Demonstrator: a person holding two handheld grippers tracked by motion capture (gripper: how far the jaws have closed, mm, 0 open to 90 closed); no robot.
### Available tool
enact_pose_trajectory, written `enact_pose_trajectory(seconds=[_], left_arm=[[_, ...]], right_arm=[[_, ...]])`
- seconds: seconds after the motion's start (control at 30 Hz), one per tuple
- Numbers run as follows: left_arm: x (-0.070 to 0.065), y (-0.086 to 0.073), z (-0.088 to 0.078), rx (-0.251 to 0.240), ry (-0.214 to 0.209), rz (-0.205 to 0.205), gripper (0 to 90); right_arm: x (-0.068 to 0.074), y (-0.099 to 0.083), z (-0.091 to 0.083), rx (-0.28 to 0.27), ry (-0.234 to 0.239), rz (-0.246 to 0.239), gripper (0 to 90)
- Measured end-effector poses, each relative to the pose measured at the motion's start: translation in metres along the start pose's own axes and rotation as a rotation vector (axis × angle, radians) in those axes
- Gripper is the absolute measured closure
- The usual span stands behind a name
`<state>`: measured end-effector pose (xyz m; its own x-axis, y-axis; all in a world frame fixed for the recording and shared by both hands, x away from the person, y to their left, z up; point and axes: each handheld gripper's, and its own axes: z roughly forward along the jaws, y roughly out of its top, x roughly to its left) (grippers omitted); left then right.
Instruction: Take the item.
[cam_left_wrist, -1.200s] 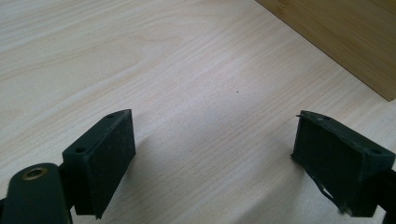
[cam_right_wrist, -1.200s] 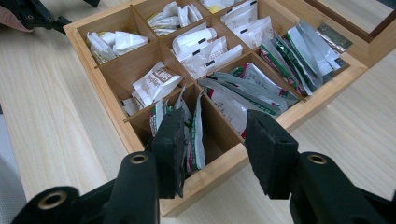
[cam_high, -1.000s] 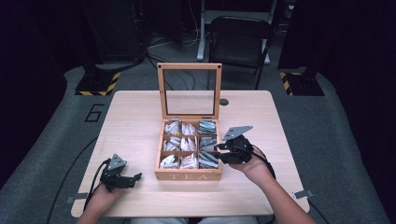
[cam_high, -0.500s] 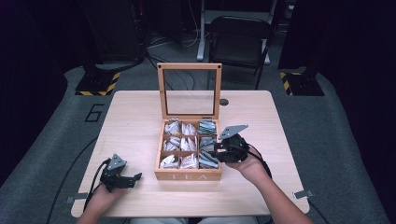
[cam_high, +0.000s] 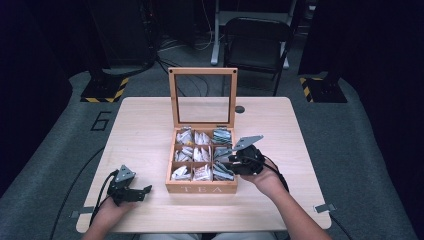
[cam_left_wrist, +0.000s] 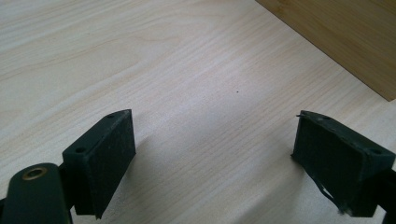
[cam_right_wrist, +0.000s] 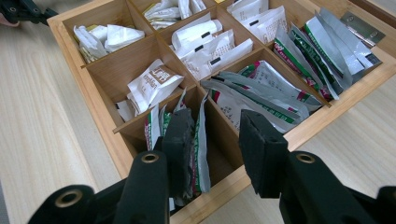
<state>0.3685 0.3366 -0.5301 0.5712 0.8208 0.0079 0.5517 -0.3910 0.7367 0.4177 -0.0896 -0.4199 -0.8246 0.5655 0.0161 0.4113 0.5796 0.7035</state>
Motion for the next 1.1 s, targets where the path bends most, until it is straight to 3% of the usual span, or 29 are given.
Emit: enact_pose_trajectory(seconds=[0.43, 0.7, 1.1], left_arm=[[0.0, 0.0, 0.0, 0.0, 0.0, 0.0, 12.7], [0.0, 0.0, 0.0, 0.0, 0.0, 0.0, 12.7], [0.0, 0.0, 0.0, 0.0, 0.0, 0.0, 12.6]], right_arm=[[0.003, -0.001, 0.008, 0.02, -0.009, -0.013, 71.1], [0.002, -0.002, 0.012, 0.024, -0.028, 0.013, 74.1], [0.001, -0.008, 0.019, 0.025, -0.002, 0.04, 76.9]])
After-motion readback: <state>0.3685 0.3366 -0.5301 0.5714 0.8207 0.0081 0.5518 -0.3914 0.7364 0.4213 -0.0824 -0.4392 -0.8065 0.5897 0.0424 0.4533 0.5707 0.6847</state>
